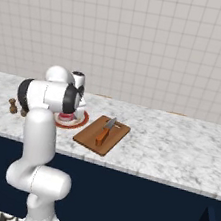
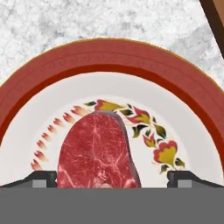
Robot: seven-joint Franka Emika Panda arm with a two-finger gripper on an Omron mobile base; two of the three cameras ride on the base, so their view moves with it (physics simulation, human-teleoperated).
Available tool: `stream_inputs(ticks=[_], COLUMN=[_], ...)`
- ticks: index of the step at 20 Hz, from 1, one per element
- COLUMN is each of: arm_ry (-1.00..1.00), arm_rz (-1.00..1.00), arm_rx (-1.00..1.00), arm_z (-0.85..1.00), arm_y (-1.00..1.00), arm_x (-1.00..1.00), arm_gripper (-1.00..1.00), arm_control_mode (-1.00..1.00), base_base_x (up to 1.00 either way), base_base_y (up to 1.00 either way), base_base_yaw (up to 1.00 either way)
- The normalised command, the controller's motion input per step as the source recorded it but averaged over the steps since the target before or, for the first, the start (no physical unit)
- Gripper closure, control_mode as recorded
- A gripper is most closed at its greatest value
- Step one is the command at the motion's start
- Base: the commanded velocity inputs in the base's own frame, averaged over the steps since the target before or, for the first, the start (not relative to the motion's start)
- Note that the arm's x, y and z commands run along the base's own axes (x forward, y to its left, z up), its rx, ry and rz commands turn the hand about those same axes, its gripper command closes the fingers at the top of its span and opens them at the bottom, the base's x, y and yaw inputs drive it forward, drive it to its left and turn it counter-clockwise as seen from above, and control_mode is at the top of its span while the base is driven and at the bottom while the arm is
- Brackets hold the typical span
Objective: Pick up the knife from the drawer and place it on the cutting board. Then place the meat from the plate to the cutting board.
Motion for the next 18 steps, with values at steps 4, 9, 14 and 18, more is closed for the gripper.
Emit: stream_inputs(ticks=[4,9,14,18], arm_ry=[0.00,0.00,0.00,0.00], arm_rz=[0.00,0.00,0.00,0.01], arm_rx=[0.00,0.00,0.00,0.00], arm_z=[-0.17,-0.13,-0.17,-0.22], arm_y=[0.00,0.00,0.00,0.04], arm_x=[0.25,0.17,0.02,0.00], arm_gripper=[-1.00,-1.00,-1.00,1.00], arm_control_mode=[-1.00,-1.00,-1.00,-1.00], base_base_x=[0.00,0.00,0.00,0.00], base_base_y=[0.00,0.00,0.00,0.00], base_base_yaw=[0.00,0.00,0.00,0.00])
